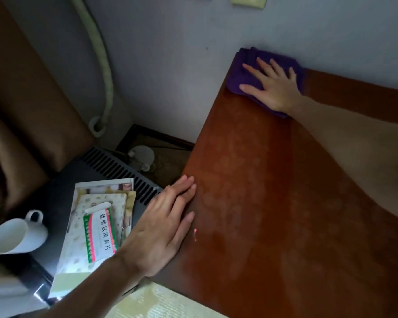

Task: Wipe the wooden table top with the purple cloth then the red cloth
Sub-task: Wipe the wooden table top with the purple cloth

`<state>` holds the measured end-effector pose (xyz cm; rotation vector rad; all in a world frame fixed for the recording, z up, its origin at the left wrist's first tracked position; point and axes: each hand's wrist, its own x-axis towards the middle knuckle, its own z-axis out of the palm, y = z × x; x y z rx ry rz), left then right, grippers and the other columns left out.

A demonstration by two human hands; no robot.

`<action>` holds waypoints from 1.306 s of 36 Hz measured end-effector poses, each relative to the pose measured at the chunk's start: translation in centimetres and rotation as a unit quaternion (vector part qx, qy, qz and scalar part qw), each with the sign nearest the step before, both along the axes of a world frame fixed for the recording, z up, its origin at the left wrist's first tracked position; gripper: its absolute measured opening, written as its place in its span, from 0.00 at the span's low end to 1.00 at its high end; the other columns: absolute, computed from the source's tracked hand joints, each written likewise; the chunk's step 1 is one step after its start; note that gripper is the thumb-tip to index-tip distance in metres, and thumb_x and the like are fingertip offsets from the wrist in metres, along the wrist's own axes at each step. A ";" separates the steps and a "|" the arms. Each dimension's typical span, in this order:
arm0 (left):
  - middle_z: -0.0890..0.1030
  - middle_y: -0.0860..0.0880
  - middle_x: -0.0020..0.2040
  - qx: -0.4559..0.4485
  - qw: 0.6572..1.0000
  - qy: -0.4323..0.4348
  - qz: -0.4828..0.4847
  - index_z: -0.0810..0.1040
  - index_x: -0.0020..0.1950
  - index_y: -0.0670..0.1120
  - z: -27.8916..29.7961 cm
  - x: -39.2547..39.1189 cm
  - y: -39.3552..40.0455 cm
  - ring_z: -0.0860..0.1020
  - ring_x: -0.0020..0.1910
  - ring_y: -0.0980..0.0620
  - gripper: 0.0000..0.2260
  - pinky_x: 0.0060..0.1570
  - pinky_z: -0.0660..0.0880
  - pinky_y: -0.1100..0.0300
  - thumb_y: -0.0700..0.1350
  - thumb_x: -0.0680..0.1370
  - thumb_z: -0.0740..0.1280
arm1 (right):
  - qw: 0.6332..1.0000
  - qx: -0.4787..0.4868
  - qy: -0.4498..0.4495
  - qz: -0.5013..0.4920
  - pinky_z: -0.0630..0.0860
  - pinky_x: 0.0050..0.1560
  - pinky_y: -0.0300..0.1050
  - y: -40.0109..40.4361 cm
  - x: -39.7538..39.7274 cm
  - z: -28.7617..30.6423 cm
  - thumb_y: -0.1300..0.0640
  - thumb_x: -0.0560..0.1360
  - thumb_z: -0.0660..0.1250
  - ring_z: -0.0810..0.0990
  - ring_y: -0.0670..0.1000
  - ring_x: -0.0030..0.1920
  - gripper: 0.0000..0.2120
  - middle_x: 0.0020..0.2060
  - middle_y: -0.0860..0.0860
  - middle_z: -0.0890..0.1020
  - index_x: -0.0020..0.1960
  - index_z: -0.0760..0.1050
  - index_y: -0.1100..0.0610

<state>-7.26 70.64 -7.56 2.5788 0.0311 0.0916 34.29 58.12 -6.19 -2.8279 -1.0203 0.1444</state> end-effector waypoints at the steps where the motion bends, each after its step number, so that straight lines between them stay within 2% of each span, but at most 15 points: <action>1: 0.61 0.53 0.79 0.002 1.000 -0.002 -0.001 0.63 0.78 0.45 0.0 0.0 0.0 0.54 0.80 0.57 0.23 0.76 0.57 0.54 0.52 0.85 0.54 | 1.000 -0.005 0.000 -0.006 0.41 0.78 0.71 0.1 -0.8 0.0 0.21 0.75 0.44 0.46 0.55 0.83 0.37 0.84 0.46 0.50 0.81 0.47 0.33; 6: 0.61 0.52 0.79 0.005 1.000 -0.018 0.008 0.62 0.79 0.45 -0.3 -0.1 0.0 0.53 0.80 0.58 0.23 0.76 0.59 0.50 0.51 0.85 0.54 | 1.000 -0.003 -0.002 -0.016 0.42 0.77 0.73 0.0 -6.5 -0.2 0.23 0.76 0.46 0.45 0.56 0.83 0.36 0.84 0.46 0.49 0.81 0.47 0.33; 10: 0.61 0.49 0.78 -0.014 0.995 -0.059 0.078 0.62 0.78 0.45 -0.6 -0.5 -0.2 0.60 0.76 0.55 0.24 0.73 0.53 0.61 0.55 0.84 0.54 | 1.000 -0.006 -0.002 -0.009 0.42 0.77 0.72 -0.8 -14.0 -0.2 0.23 0.76 0.44 0.44 0.56 0.83 0.36 0.84 0.46 0.49 0.81 0.47 0.33; 17: 0.71 0.44 0.64 -0.106 0.968 -0.092 0.209 0.73 0.66 0.41 0.4 -1.8 0.1 0.69 0.64 0.48 0.21 0.66 0.60 0.60 0.55 0.83 0.54 | 1.000 -0.003 -0.013 0.022 0.43 0.77 0.72 -2.4 -31.2 -0.3 0.25 0.77 0.41 0.46 0.57 0.83 0.35 0.84 0.47 0.52 0.82 0.48 0.35; 19: 0.72 0.45 0.60 -0.174 0.960 -0.060 0.211 0.74 0.62 0.42 1.1 -2.3 0.7 0.71 0.60 0.52 0.20 0.63 0.61 0.69 0.55 0.83 0.55 | 0.999 -0.004 -0.015 0.033 0.45 0.76 0.73 -3.0 -35.1 -0.4 0.26 0.78 0.42 0.47 0.58 0.83 0.34 0.84 0.48 0.53 0.82 0.49 0.35; 22: 0.72 0.47 0.58 -0.264 0.939 0.036 0.219 0.75 0.62 0.43 2.1 -2.9 1.7 0.73 0.52 0.70 0.16 0.54 0.60 0.81 0.53 0.84 0.59 | 0.999 0.005 -0.004 0.036 0.47 0.76 0.74 -3.9 -39.8 -0.3 0.28 0.80 0.44 0.47 0.58 0.83 0.33 0.83 0.48 0.54 0.82 0.51 0.37; 25: 0.77 0.48 0.55 -0.318 0.913 0.129 0.219 0.77 0.59 0.46 2.3 -2.7 2.6 0.77 0.51 0.61 0.19 0.56 0.70 0.67 0.60 0.80 0.63 | 0.999 0.003 0.028 0.033 0.47 0.76 0.74 -4.4 -42.8 0.0 0.29 0.81 0.42 0.47 0.58 0.83 0.32 0.83 0.48 0.54 0.82 0.51 0.37; 26: 0.79 0.49 0.53 -0.349 0.899 0.148 0.219 0.77 0.55 0.48 2.6 -2.5 2.6 0.79 0.50 0.57 0.16 0.54 0.73 0.60 0.60 0.79 0.65 | 0.999 0.002 0.043 0.033 0.47 0.76 0.73 -4.5 -43.2 0.1 0.29 0.81 0.40 0.46 0.58 0.83 0.32 0.83 0.47 0.53 0.82 0.51 0.37; 28: 0.82 0.49 0.49 -0.369 0.887 0.163 0.226 0.77 0.49 0.51 3.0 -2.1 2.3 0.81 0.44 0.61 0.06 0.49 0.74 0.61 0.53 0.81 0.67 | 0.997 0.019 0.070 0.035 0.49 0.77 0.71 -4.7 -42.9 0.8 0.29 0.80 0.36 0.47 0.56 0.83 0.32 0.83 0.45 0.54 0.82 0.52 0.36; 31: 0.85 0.54 0.37 -0.335 0.904 0.158 0.215 0.79 0.44 0.53 3.3 -1.3 2.0 0.81 0.37 0.65 0.07 0.47 0.76 0.59 0.54 0.77 0.72 | 0.994 0.069 0.078 0.031 0.58 0.76 0.60 -6.4 -40.9 2.5 0.27 0.80 0.40 0.59 0.51 0.81 0.31 0.82 0.44 0.57 0.80 0.55 0.33; 34: 0.85 0.49 0.48 -0.254 0.930 0.172 0.203 0.83 0.51 0.51 1.8 -0.4 2.2 0.82 0.50 0.52 0.28 0.59 0.78 0.48 0.73 0.65 0.73 | 0.992 0.076 0.069 -0.070 0.63 0.72 0.54 -8.8 -38.5 3.7 0.21 0.72 0.49 0.62 0.52 0.78 0.44 0.82 0.48 0.58 0.83 0.52 0.40; 36: 0.78 0.46 0.57 -0.187 0.950 0.167 0.184 0.79 0.62 0.46 3.5 -0.3 0.9 0.76 0.56 0.51 0.33 0.65 0.73 0.52 0.66 0.65 0.77 | 0.984 0.033 0.122 -0.124 0.57 0.76 0.54 -9.8 -37.5 3.9 0.13 0.61 0.46 0.54 0.52 0.81 0.62 0.83 0.51 0.53 0.84 0.44 0.50; 38: 0.72 0.44 0.62 -0.148 0.959 0.153 0.188 0.73 0.69 0.43 5.1 -0.5 -0.4 0.72 0.61 0.47 0.37 0.67 0.70 0.52 0.57 0.65 0.81 | 0.980 0.002 0.154 -0.129 0.54 0.79 0.57 -9.8 -37.1 3.8 0.10 0.55 0.42 0.51 0.53 0.82 0.70 0.83 0.52 0.52 0.84 0.41 0.54; 42: 0.76 0.42 0.59 -0.124 0.958 0.159 0.204 0.75 0.65 0.40 5.2 0.1 -1.1 0.78 0.58 0.42 0.30 0.61 0.73 0.52 0.47 0.67 0.81 | 0.984 0.014 0.114 -0.138 0.67 0.66 0.54 -8.6 -37.0 3.5 0.19 0.62 0.63 0.68 0.55 0.70 0.61 0.72 0.52 0.68 0.83 0.50 0.53; 47: 0.84 0.40 0.53 -0.133 0.959 0.221 0.116 0.83 0.56 0.42 6.0 2.2 0.3 0.82 0.53 0.42 0.19 0.52 0.75 0.57 0.50 0.70 0.77 | 0.967 0.025 0.187 -0.169 0.68 0.64 0.51 -7.5 -34.7 4.4 0.30 0.65 0.75 0.69 0.57 0.64 0.42 0.62 0.52 0.74 0.72 0.71 0.48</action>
